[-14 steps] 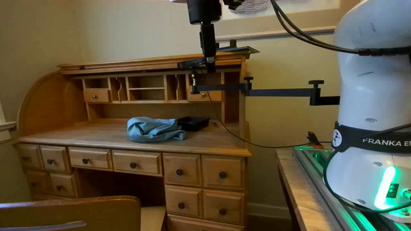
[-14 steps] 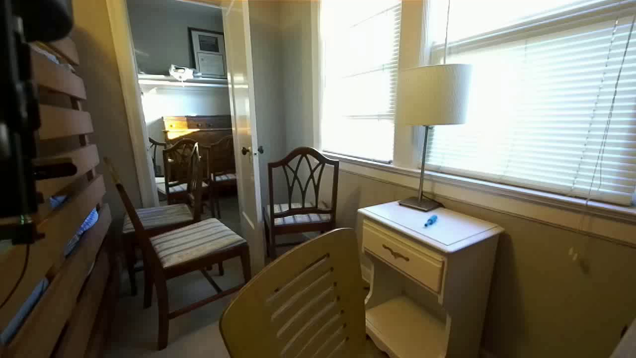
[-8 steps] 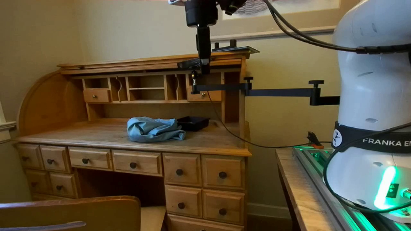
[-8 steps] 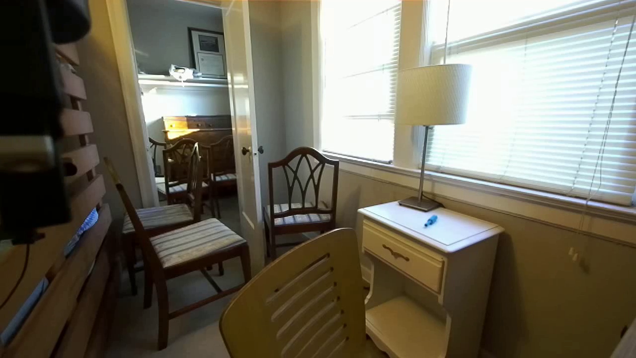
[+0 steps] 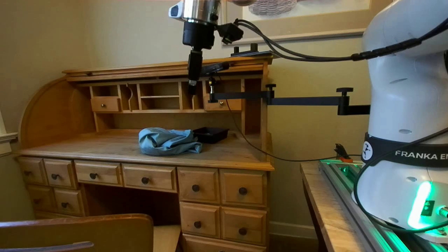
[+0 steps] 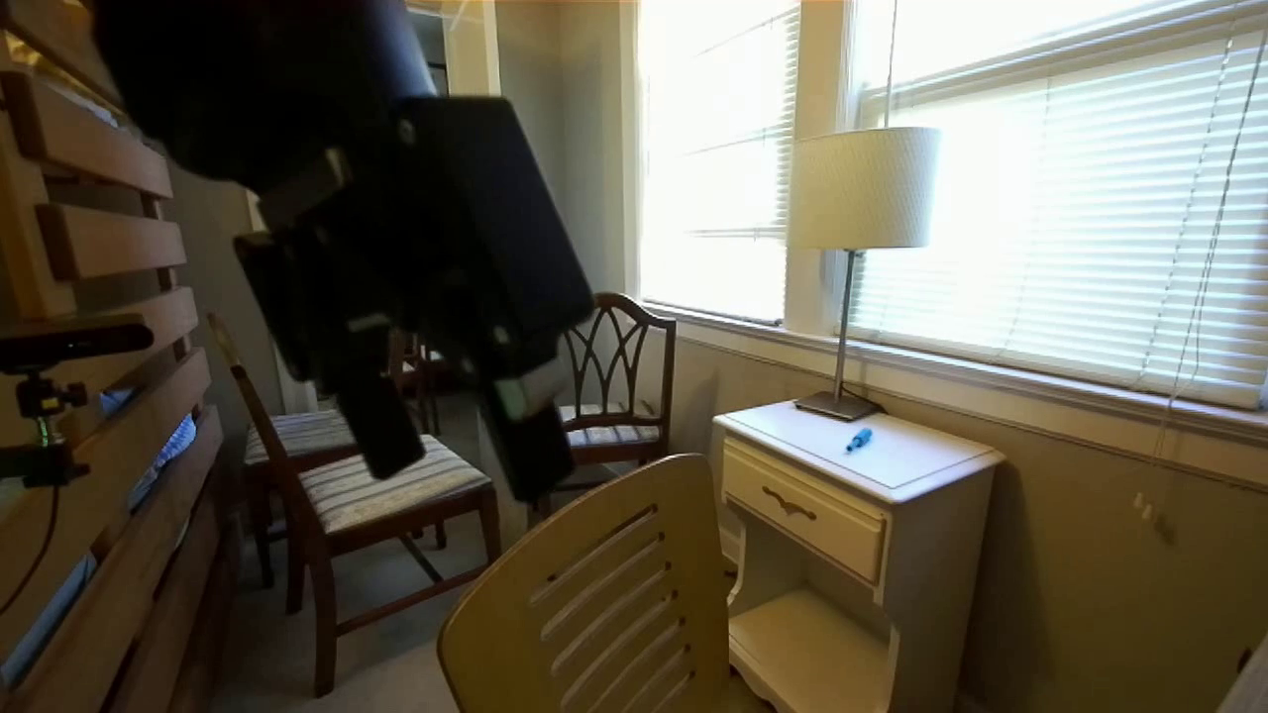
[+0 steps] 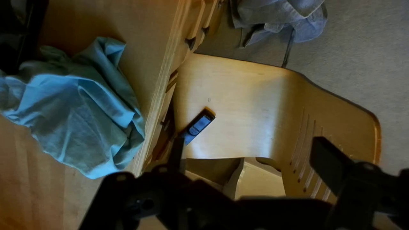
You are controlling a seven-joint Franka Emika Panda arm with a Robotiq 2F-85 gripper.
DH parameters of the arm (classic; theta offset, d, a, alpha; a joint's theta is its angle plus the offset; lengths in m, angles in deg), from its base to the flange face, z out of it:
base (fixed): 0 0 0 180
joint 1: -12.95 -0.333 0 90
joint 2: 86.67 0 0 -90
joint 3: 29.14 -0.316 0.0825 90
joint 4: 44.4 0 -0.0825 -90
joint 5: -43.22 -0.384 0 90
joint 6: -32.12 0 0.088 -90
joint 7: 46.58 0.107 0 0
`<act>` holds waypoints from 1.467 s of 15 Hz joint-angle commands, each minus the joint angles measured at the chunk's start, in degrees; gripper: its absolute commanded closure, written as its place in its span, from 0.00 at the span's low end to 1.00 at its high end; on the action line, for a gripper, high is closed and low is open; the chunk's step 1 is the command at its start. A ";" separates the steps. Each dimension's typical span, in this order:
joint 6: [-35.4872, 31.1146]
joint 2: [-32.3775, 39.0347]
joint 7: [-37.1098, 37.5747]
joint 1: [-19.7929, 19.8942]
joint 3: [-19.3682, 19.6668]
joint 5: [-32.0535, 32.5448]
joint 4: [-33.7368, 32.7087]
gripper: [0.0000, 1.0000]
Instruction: Put the blue cloth on the backrest of the chair
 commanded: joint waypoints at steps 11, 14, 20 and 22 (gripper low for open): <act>-7.06 11.67 -0.64 2.62 0.37 -1.42 -6.45 0.00; -9.66 18.13 1.84 4.31 0.22 1.22 -10.39 0.00; -15.33 28.53 4.67 5.17 0.10 0.95 -17.61 0.00; -14.27 31.23 9.63 4.61 0.32 1.04 -20.35 0.00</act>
